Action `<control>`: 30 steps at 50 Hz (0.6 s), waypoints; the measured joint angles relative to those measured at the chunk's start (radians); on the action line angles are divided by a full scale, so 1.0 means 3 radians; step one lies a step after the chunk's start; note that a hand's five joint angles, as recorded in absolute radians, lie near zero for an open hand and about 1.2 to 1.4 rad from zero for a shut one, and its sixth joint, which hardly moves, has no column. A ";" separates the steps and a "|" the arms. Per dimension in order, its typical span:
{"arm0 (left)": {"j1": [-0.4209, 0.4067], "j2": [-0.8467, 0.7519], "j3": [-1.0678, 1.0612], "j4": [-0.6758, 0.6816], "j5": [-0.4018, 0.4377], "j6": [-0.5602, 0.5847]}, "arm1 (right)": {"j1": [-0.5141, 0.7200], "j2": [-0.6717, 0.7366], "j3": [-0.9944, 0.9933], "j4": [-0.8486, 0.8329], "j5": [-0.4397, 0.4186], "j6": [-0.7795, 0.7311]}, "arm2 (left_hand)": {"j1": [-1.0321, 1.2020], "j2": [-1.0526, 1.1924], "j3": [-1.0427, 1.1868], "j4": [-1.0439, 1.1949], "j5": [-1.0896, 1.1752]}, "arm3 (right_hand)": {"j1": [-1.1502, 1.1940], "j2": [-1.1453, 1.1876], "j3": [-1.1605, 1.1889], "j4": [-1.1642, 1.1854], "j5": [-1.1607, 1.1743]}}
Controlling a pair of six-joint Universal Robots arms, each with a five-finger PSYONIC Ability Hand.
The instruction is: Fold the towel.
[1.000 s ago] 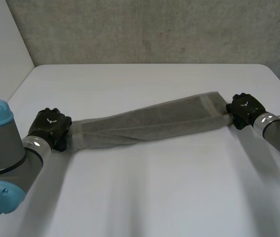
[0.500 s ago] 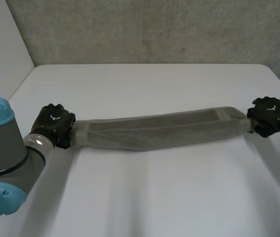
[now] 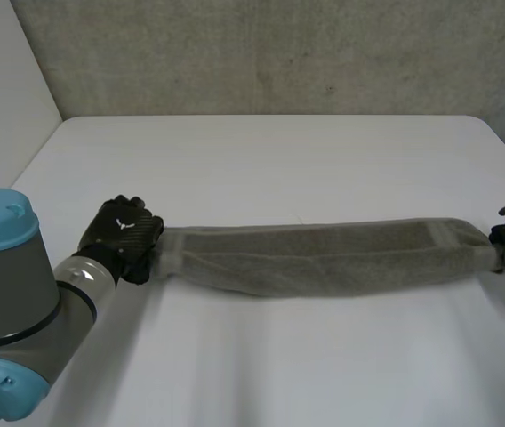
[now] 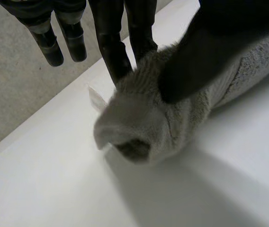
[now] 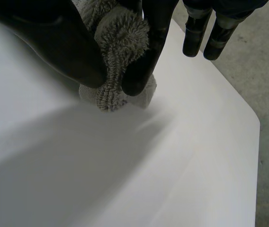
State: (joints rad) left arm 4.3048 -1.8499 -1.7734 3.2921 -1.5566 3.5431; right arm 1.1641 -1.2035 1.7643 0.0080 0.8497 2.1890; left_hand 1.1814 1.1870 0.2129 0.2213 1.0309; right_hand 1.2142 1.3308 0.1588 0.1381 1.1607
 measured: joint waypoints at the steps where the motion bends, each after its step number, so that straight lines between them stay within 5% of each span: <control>1: -0.0002 0.0006 -0.0001 -0.0002 0.0000 0.0002 | -0.0009 -0.0001 0.0007 0.0001 -0.0005 -0.0009 | -0.0160 -0.0170 0.0000 0.0000 -0.0147 | 0.0000 0.0000 0.0000 0.0000 0.0000; 5: -0.0032 0.0063 0.0007 -0.0017 -0.0002 0.0055 | -0.0049 -0.0015 0.0047 0.0001 -0.0036 -0.0058 | -0.2576 -0.2623 0.0000 0.0000 -0.2690 | 0.0000 0.0000 0.0000 0.0000 0.0000; 7: -0.0063 0.0087 0.0019 -0.0033 -0.0005 0.0101 | -0.0051 -0.0021 0.0047 -0.0001 -0.0041 -0.0064 | -0.3057 -0.3141 0.0000 0.0000 -0.3209 | 0.0000 0.0000 0.0000 0.0000 0.0000; 19: -0.0170 0.0364 0.0073 -0.0115 -0.0011 0.0207 | -0.0143 -0.0051 -0.0135 -0.0066 -0.0030 -0.0271 | -0.3097 -0.3195 0.0000 0.0000 -0.3252 | 0.0001 0.0000 0.0000 0.0000 0.0000; 30: 0.0071 0.0676 0.0123 -0.0115 -0.0001 0.0200 | 0.0073 -0.0410 -0.0320 -0.0127 -0.0033 -0.0544 | -0.3097 -0.3195 0.0000 0.0000 -0.3252 | 0.0035 0.0000 0.0000 0.0000 0.0000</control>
State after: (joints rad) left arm 4.3261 -1.6472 -1.7366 3.2575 -1.5570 3.6030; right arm 1.1861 -1.3265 1.6684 -0.0302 0.8398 2.0256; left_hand 0.2523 0.2284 0.2129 0.2213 0.0552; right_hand 1.2247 1.3308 0.1588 0.1381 1.1607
